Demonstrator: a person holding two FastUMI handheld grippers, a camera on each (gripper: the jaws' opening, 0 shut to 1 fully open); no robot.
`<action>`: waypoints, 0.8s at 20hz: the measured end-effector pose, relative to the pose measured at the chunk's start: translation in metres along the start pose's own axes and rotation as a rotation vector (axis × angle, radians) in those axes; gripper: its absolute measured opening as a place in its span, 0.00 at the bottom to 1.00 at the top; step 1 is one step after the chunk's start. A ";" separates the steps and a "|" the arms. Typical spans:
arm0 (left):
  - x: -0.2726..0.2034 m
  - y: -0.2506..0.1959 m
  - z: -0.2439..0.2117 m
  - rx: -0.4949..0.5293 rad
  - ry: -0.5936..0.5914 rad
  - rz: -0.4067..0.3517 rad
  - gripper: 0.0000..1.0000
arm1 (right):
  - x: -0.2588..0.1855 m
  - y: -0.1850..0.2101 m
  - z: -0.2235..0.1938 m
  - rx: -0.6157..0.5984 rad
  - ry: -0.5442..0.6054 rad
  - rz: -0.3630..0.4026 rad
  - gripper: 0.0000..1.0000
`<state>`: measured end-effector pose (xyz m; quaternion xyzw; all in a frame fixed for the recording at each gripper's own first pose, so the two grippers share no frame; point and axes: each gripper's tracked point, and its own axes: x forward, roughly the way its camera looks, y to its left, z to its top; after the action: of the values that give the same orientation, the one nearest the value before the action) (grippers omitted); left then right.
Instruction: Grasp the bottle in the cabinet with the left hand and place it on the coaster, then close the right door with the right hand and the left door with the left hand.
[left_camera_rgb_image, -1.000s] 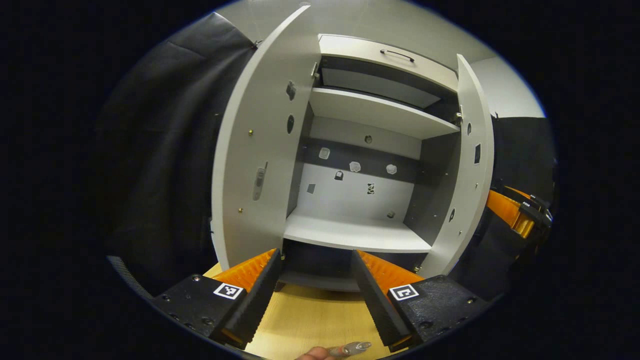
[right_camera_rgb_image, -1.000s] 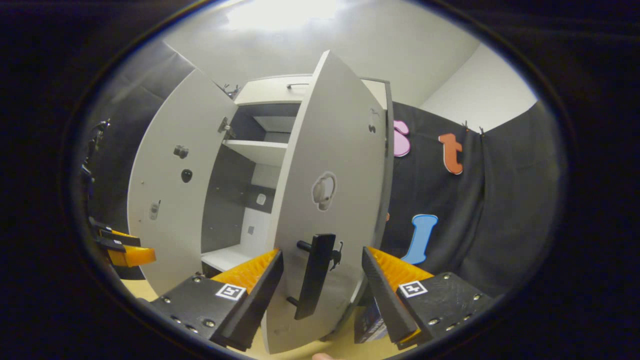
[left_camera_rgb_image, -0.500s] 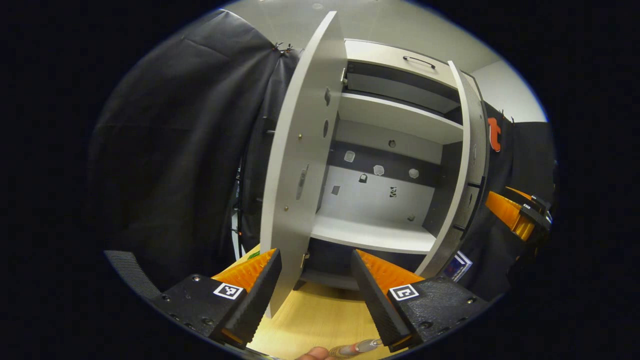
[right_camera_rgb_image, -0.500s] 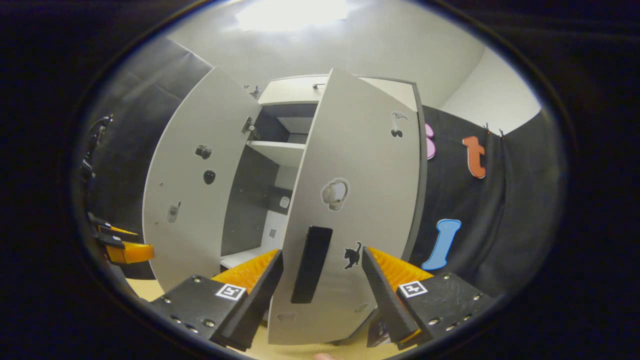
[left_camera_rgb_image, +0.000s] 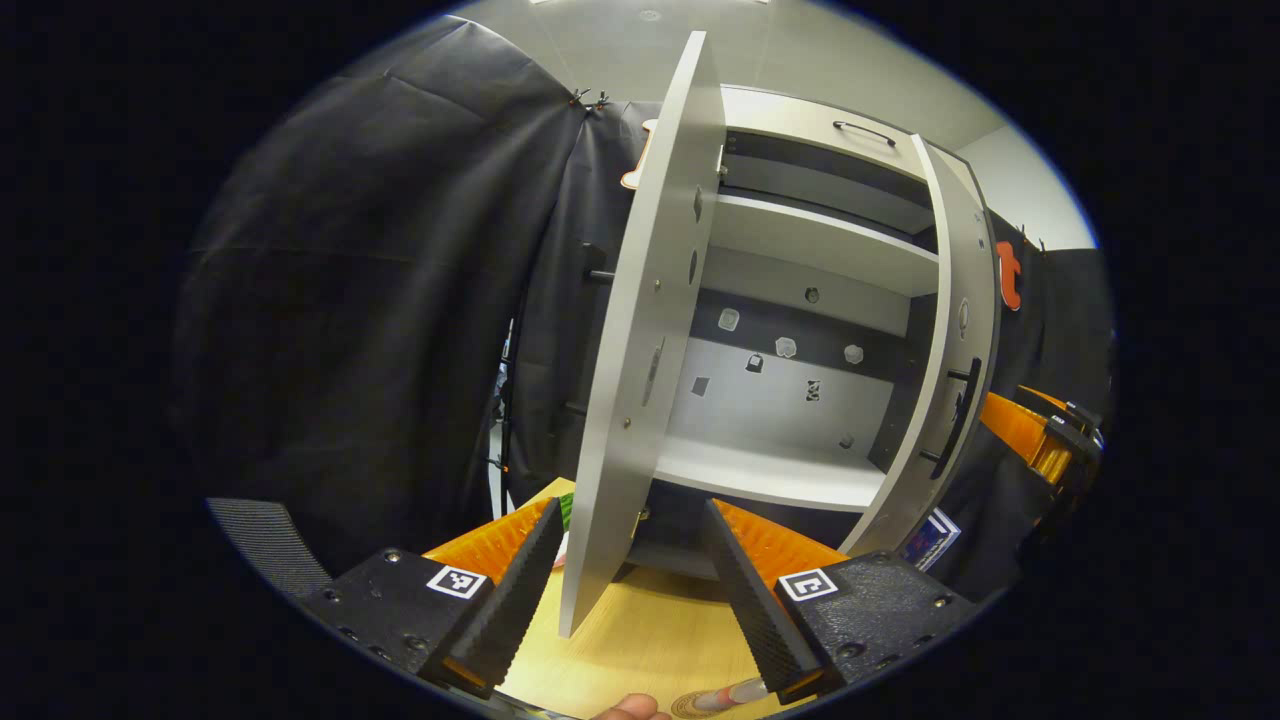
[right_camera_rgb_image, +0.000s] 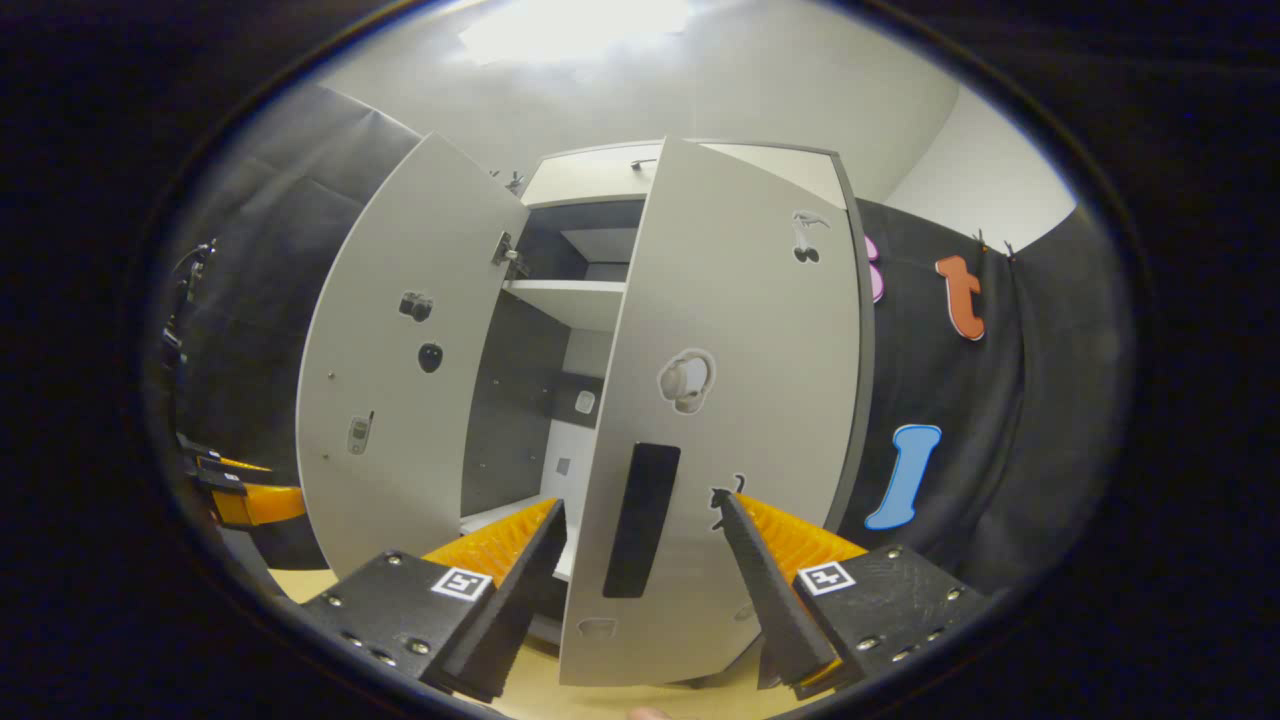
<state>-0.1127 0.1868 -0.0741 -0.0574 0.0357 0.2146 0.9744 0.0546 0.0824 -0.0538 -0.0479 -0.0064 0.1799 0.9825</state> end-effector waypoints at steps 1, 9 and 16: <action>0.000 0.004 0.000 -0.001 -0.001 0.005 0.85 | 0.000 0.001 -0.001 0.005 0.002 0.005 0.95; 0.001 0.027 0.008 0.008 -0.012 0.038 0.85 | 0.003 0.002 -0.002 0.058 0.012 0.015 0.95; 0.011 0.048 0.015 0.026 -0.016 0.047 0.91 | 0.005 0.005 -0.004 0.082 0.022 -0.002 0.93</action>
<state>-0.1222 0.2370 -0.0646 -0.0419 0.0320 0.2374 0.9700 0.0578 0.0879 -0.0586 -0.0094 0.0115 0.1783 0.9839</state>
